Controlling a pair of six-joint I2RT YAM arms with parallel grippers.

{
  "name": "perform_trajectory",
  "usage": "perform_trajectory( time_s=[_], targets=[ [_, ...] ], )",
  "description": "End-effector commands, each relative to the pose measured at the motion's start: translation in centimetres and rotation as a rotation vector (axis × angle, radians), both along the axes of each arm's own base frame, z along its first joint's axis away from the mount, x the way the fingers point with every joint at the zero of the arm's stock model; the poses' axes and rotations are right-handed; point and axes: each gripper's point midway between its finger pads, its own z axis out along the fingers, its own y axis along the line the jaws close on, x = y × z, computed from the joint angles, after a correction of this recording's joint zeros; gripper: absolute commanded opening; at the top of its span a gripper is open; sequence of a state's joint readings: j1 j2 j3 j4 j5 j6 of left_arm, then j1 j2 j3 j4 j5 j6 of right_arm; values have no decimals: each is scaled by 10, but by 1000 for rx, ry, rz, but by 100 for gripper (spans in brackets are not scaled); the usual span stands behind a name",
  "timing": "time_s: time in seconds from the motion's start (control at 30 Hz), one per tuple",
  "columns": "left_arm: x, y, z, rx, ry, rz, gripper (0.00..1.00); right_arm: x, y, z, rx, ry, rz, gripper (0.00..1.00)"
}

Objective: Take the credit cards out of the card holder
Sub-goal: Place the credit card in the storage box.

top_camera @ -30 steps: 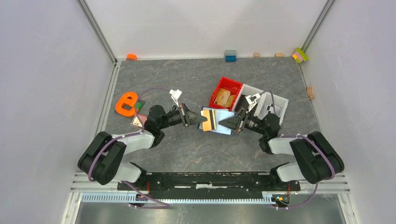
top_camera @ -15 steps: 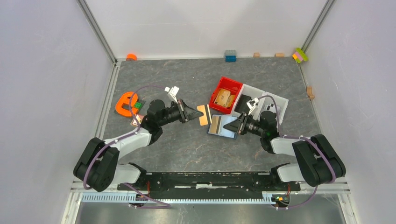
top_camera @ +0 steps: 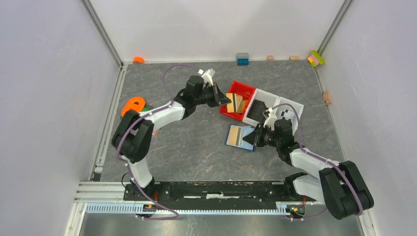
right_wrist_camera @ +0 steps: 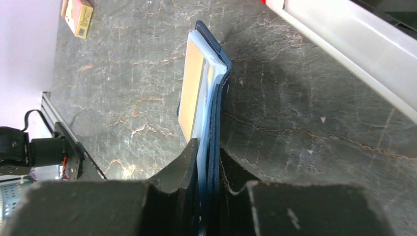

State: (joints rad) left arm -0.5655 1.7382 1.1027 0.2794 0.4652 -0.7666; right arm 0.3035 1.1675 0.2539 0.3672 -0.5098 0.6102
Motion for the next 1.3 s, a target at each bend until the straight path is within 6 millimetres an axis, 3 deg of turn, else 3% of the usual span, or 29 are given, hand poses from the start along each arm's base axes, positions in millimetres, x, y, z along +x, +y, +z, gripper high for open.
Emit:
perform_trajectory(
  time_s=[0.0,0.2,0.3,0.53,0.67,0.87,1.03,1.17,1.27],
  targets=[
    [32,-14,-15,174,-31,7,2,4,-12,0,-66,-55,-39,0],
    [74,-25,-38,361,1,10,2,3,-8,7,-37,-68,-24,0],
    [90,-30,-36,415,-20,-1,2,1,-4,10,-17,-67,-4,0],
    [112,-46,-58,483,1,-59,2,-1,1,9,5,-58,26,0],
    [113,-54,-62,470,-5,-88,3,-1,3,8,9,-53,39,0],
    [114,-46,-55,499,-23,-64,35,0,1,6,-1,-54,30,0],
    [105,-38,-31,517,-58,-39,46,0,1,6,-3,-58,36,0],
    [87,-28,-9,543,-85,-8,50,0,4,10,8,-80,56,0],
    [61,-19,5,583,-120,-18,52,-2,8,17,32,-108,87,0]
  ],
)
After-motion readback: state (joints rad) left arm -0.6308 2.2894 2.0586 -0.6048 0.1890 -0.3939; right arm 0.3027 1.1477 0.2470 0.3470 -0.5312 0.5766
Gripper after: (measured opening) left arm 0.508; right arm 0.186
